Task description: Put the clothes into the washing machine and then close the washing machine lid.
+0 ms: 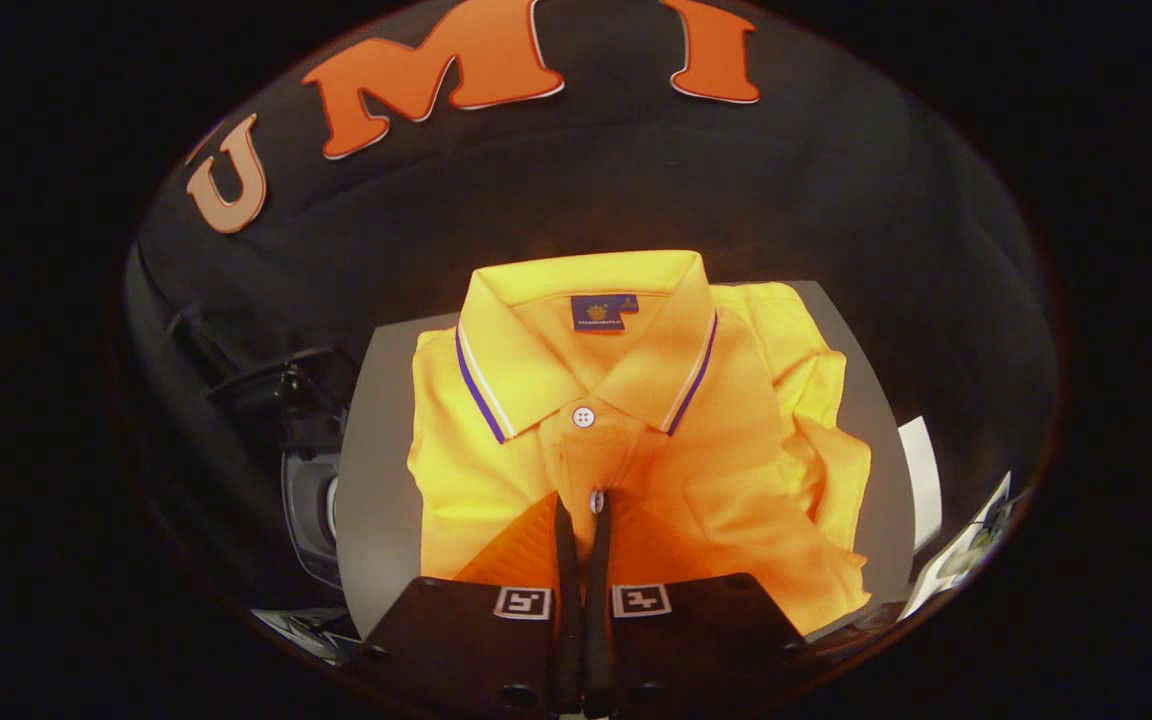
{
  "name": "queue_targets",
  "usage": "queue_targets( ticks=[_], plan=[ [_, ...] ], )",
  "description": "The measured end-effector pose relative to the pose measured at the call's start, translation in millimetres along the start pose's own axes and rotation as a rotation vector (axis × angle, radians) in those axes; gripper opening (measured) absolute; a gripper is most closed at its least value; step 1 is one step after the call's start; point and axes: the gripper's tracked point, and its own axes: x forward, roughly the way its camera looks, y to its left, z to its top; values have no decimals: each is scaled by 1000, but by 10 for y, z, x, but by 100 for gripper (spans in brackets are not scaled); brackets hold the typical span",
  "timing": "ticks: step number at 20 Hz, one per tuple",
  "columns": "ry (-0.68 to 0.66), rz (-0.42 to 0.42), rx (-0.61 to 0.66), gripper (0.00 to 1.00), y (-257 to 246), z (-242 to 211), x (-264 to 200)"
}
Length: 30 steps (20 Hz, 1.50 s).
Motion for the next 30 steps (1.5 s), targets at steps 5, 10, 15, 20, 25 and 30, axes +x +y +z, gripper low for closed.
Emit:
queue_targets(
  ticks=[5, 10, 15, 20, 25, 30],
  plan=[
    [-392, 202, 187, 9, 68, 116, -77],
    [-614, 273, 182, 8, 184, 325, -545],
    [-770, 303, 140, 8, 560, 220, -1426],
    [-870, 332, 111, 8, 1262, 119, -1984],
    [-913, 396, 107, 8, 2154, -29, -2269],
    [-911, 426, 39, 8, 2901, -89, -2167]
  ],
)
